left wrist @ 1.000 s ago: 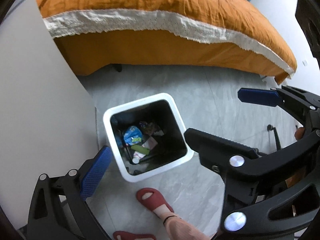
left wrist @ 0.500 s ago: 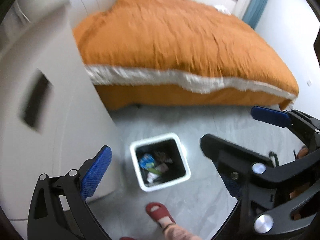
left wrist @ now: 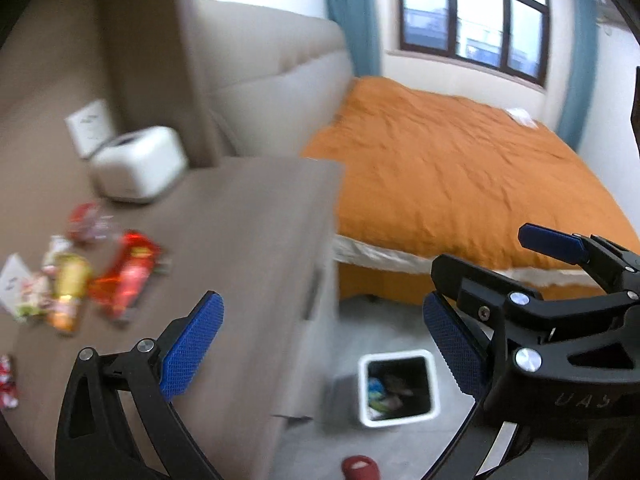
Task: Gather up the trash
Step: 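Move both open tools back toward the desk, then grasp the orange juice cup with left tool while right tool grasps red snack box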
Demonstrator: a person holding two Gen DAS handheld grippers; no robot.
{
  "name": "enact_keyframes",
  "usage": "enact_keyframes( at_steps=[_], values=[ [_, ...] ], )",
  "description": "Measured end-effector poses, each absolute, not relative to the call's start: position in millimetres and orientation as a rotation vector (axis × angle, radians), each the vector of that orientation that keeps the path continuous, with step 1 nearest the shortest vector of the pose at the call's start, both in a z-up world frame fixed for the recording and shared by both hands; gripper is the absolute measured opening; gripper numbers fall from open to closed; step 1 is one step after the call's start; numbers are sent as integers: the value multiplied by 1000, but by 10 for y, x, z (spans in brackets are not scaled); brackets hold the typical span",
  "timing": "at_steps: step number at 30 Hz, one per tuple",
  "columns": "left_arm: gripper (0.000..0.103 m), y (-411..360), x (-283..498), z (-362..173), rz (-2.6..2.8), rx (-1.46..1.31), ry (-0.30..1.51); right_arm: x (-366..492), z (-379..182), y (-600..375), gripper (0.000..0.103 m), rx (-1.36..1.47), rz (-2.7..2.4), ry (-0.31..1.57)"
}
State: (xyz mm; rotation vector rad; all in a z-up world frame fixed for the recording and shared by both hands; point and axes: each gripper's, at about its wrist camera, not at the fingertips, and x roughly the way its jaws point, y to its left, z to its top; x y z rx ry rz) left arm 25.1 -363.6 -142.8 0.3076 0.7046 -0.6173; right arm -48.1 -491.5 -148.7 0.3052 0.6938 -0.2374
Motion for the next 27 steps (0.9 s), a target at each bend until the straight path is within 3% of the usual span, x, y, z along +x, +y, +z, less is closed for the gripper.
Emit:
enact_keyframes(
  at_steps=[14, 27],
  values=[
    [98, -2297, 687, -1105, -317, 261, 652, 252, -1081, -3838, 98, 203, -16, 665],
    [98, -1643, 1530, -1404, -200, 304, 728, 1101, -1456, -3270, 98, 264, -44, 839]
  ],
)
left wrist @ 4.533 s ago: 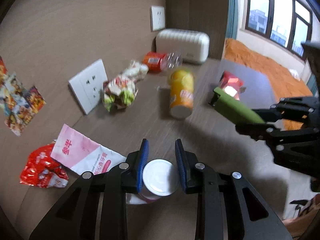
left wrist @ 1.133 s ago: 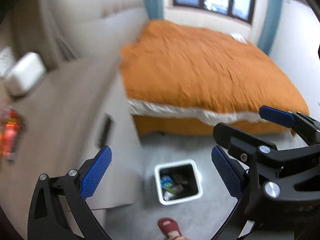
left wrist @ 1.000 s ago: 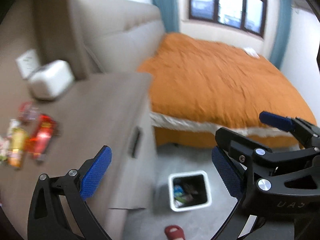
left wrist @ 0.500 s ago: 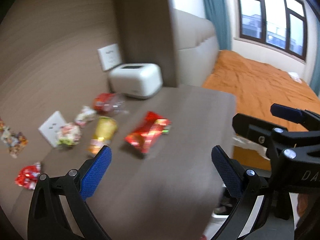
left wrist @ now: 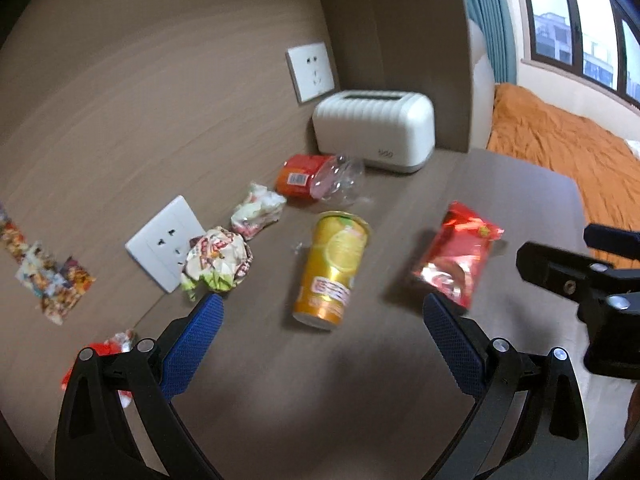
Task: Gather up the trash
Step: 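Grasp the orange juice cup with left tool while right tool grasps red snack box, then carry juice cup and red box over the bin and open both tools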
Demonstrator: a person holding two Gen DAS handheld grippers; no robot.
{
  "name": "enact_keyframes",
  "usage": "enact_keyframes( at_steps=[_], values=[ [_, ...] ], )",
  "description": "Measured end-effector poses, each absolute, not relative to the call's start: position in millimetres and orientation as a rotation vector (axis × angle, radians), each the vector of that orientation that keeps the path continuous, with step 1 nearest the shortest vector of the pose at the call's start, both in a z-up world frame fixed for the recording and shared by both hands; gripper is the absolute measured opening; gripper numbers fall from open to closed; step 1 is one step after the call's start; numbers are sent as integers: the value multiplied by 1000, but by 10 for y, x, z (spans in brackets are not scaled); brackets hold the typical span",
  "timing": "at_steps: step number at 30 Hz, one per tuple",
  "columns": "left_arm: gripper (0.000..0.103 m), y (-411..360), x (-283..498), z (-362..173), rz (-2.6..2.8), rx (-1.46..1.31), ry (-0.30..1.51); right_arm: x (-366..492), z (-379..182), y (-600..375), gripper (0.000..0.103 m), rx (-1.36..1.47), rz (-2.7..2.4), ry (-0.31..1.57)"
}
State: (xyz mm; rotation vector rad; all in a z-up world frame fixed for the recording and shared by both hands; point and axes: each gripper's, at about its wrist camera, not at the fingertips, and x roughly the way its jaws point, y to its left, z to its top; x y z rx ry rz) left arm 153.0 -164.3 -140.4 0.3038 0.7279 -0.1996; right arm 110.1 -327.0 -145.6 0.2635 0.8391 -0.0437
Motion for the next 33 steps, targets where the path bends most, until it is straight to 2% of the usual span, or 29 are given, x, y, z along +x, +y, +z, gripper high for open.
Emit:
enact_keyframes(
  at_steps=[11, 12, 13, 14, 15, 16, 17, 19, 20, 33],
  values=[
    [97, -1592, 2244, -1865, -243, 305, 834, 1852, -1950, -3190, 98, 375, -87, 1018],
    [90, -1598, 2276, -1889, -250, 304, 841, 1899, -1971, -3171, 98, 371, -98, 1027],
    [79, -1610, 2314, -1920, -267, 302, 854, 1934, -1987, -3144, 96, 367, -106, 1033],
    [75, -1626, 2353, -1955, -273, 306, 866, 1967, -2008, -3135, 91, 363, -113, 1038],
    [68, -1641, 2388, -1991, -272, 311, 875, 1993, -2026, -3099, 90, 348, -124, 1042],
    [61, -1648, 2414, -2017, -274, 313, 880, 2012, -2028, -3065, 83, 329, -129, 1040],
    [58, -1651, 2426, -2019, -284, 302, 878, 2047, -2033, -3020, 69, 305, -125, 1042],
    [43, -1659, 2445, -2021, -306, 282, 888, 2065, -2026, -2931, 49, 259, -110, 1037],
    [43, -1670, 2446, -2023, -311, 281, 889, 2062, -2027, -2911, 39, 260, -93, 1034],
    [42, -1707, 2100, -1719, -345, 238, 842, 1653, -1726, -3217, 39, 315, -85, 962]
  ],
)
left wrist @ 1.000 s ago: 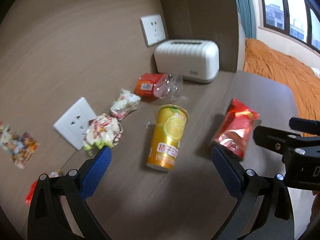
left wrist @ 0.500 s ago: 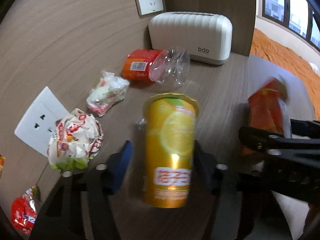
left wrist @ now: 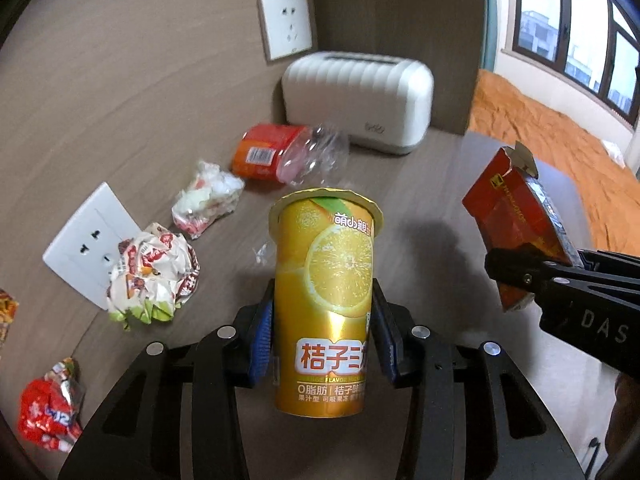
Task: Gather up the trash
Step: 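Carry juice cup and red box over the bin and open both tools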
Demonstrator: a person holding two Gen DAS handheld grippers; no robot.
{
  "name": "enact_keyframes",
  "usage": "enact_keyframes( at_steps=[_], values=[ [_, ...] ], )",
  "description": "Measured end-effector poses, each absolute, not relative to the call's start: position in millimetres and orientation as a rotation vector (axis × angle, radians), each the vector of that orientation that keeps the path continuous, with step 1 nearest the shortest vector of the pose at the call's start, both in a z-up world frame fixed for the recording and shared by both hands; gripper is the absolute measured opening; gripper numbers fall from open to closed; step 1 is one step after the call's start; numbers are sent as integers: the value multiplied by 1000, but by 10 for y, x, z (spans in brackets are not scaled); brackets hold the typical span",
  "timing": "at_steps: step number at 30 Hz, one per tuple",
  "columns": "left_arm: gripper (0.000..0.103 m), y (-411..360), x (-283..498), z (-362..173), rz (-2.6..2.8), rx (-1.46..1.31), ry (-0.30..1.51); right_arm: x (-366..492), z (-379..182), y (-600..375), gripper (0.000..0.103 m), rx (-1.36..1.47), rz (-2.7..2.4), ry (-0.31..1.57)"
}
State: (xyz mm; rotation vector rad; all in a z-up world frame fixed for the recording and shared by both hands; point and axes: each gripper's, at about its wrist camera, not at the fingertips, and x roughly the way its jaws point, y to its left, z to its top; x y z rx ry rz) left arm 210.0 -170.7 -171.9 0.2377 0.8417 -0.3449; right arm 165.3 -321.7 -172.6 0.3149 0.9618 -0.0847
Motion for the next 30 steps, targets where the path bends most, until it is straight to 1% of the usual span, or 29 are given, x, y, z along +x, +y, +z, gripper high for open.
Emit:
enact_keyframes(
  at_steps=[6, 13, 20, 24, 27, 30],
  values=[
    [42, -1857, 1773, -1433, -393, 234, 798, 1302, -1460, -3384, 39, 289, -59, 856],
    [43, -2320, 1372, -1213, -509, 282, 756, 719, -1251, -3669, 40, 251, -60, 764],
    [43, -2850, 958, -1266, -670, 336, 764, 152, -1315, -4155, 39, 279, -197, 768],
    [42, -3155, 738, -1356, -761, 374, 768, -143, -1386, -4402, 36, 297, -272, 778],
    [42, -3391, 625, -1511, -822, 394, 805, -294, -1515, -4535, 31, 323, -300, 789],
    [42, -3612, 487, -1652, -865, 438, 820, -395, -1712, -4685, 31, 334, -357, 836]
  ],
)
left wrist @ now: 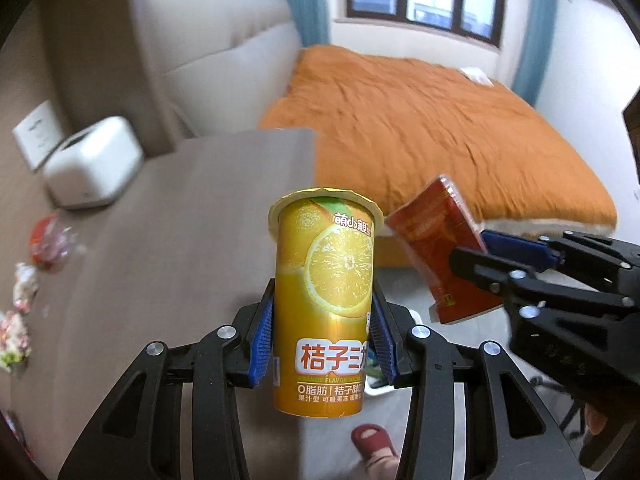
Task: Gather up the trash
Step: 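Carry juice cup and red box over the bin and open both tools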
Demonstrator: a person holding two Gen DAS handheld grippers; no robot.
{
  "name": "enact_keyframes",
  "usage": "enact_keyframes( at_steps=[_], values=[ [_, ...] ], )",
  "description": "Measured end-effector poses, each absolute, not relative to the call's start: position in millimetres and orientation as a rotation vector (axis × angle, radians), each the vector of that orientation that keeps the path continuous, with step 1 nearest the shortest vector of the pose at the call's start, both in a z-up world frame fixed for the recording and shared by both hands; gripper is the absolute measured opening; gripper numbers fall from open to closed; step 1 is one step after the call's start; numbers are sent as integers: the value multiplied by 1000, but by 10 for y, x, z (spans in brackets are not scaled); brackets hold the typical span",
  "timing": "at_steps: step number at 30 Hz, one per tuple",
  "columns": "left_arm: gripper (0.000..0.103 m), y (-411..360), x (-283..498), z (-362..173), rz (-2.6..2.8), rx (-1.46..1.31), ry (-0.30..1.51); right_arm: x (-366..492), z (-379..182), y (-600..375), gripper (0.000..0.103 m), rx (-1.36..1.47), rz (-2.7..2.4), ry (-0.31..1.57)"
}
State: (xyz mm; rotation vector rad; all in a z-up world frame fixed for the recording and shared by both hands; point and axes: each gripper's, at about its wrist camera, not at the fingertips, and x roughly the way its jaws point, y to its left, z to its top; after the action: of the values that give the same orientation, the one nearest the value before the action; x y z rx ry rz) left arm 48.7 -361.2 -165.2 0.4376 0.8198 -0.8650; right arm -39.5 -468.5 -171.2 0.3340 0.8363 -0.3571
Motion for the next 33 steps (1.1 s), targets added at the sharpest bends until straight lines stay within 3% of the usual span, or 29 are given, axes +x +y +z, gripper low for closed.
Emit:
enact_keyframes(
  at_steps=[11, 22, 23, 24, 25, 26, 28, 33],
  values=[
    [42, -4369, 109, -2464, -994, 519, 951, -854, -2385, -5321, 31, 462, -499, 959],
    [43, -4883, 165, -4160, -1001, 541, 1174, -866, -3720, -5796, 32, 573, -524, 1093],
    [44, -4918, 156, -4285, -1009, 541, 1191, -851, -3868, -5823, 35, 584, -514, 1108],
    [57, -4948, 150, -4427, -1020, 541, 1214, -830, -4042, -5846, 37, 593, -499, 1130],
    [97, -4987, 149, -4610, -1021, 547, 1242, -816, -4142, -5862, 48, 594, -493, 1143],
    [97, -5004, 148, -4782, -1005, 554, 1249, -809, -4275, -5877, 72, 582, -503, 1155],
    [98, -5020, 143, -5039, -983, 580, 1268, -813, -4485, -5895, 89, 548, -533, 1163],
    [98, -4956, 141, -5385, -934, 601, 1303, -851, -4812, -5943, 93, 505, -554, 1223]
  ],
)
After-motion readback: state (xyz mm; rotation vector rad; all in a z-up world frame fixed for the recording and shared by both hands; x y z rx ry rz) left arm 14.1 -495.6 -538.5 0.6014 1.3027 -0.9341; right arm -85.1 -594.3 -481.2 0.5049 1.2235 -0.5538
